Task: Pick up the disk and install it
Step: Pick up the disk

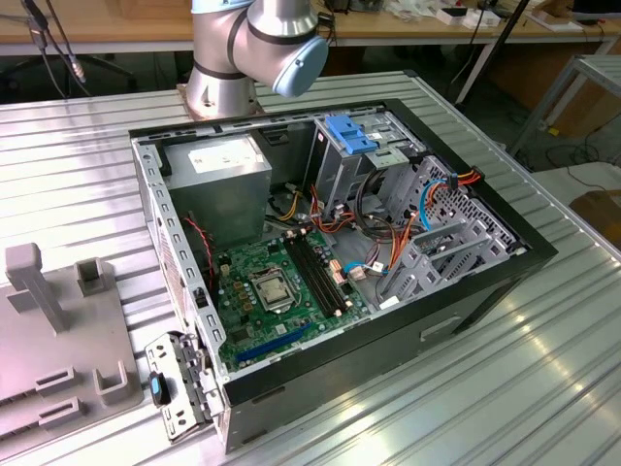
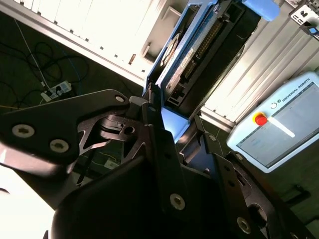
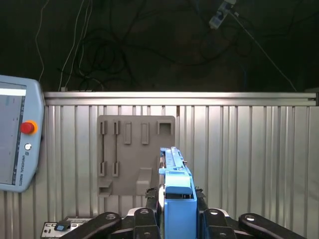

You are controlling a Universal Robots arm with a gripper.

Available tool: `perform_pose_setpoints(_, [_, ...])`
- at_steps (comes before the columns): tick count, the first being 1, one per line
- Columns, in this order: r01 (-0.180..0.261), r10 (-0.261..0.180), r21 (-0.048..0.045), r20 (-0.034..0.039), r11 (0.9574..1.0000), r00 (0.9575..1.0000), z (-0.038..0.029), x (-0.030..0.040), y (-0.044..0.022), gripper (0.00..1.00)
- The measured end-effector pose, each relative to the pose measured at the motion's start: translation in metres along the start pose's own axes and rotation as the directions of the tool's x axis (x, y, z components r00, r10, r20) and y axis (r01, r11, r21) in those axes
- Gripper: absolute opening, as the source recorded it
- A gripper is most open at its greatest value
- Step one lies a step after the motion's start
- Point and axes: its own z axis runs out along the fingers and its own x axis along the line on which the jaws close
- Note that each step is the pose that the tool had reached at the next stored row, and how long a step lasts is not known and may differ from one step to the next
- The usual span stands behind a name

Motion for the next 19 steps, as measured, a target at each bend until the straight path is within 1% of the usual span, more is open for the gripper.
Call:
perform_pose_setpoints(1, [0.000, 0.000, 0.0001, -0.0004, 1.0000, 1.0000, 0.0001, 0.0000, -0.0020, 0.37])
perform_pose_setpoints(3, [0.000, 0.000, 0.0000, -0.0019, 1.0000, 1.0000, 0.0005, 0.0000, -0.0089, 0.37])
perform_pose_setpoints(7, [0.000, 0.000, 0.0000, -0.0043, 1.0000, 1.0000, 0.0010, 0.0000, -0.0171, 0.37])
perform_pose_setpoints(8, [0.000, 0.000, 0.0000, -0.0054, 1.0000, 1.0000, 0.0012, -0.0001, -0.0215, 0.37])
perform_pose_setpoints(11, [0.000, 0.000, 0.0001, -0.0070, 1.0000, 1.0000, 0.0017, -0.0001, -0.0295, 0.37])
perform_pose_setpoints(12, [0.000, 0.000, 0.0000, -0.0076, 1.0000, 1.0000, 0.0019, 0.0000, -0.0335, 0.37])
perform_pose_setpoints(13, [0.000, 0.000, -0.0001, -0.0083, 1.0000, 1.0000, 0.0022, -0.0001, -0.0399, 0.37])
perform_pose_setpoints(15, [0.000, 0.000, 0.0001, -0.0093, 1.0000, 1.0000, 0.0028, -0.0001, -0.0478, 0.37])
perform_pose_setpoints(19, [0.000, 0.000, 0.0000, -0.0118, 1.0000, 0.9999, 0.0038, -0.0001, -0.0663, 0.37])
